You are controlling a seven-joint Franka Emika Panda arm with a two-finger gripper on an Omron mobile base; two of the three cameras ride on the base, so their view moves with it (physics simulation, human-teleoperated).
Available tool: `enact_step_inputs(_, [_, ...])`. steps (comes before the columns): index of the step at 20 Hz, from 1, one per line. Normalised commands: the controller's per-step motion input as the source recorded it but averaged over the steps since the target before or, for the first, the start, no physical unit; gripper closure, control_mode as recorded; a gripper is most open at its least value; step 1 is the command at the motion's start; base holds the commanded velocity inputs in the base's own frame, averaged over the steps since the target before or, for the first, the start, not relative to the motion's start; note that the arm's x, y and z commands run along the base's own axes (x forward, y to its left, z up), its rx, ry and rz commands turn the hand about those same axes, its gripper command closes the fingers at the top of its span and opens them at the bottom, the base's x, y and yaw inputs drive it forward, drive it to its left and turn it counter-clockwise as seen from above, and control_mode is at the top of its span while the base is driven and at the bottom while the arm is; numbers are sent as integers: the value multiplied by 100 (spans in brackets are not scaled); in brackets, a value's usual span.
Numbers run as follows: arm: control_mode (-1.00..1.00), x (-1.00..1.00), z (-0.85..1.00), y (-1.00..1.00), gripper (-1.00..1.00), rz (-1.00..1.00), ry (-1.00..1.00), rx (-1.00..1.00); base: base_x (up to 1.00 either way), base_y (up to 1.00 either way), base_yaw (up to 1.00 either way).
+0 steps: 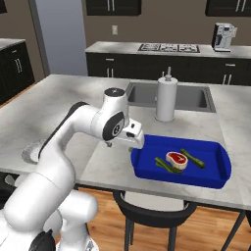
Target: Create a steak meal by picking up the steak and asparagus from the tray and placing them on the plate. Leave the squash on the tray.
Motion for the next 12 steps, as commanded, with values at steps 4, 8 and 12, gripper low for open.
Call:
enact_step_inputs(4, [-100,41,-6,-61,-100,5,1,6,0,0,0])
enact_step_inputs(8, [-100,31,-27,-55,-100,8,7,0,0,0,0])
enact_step_inputs(12, [-100,23,-41,-46,-100,1,5,-5,0,0,0])
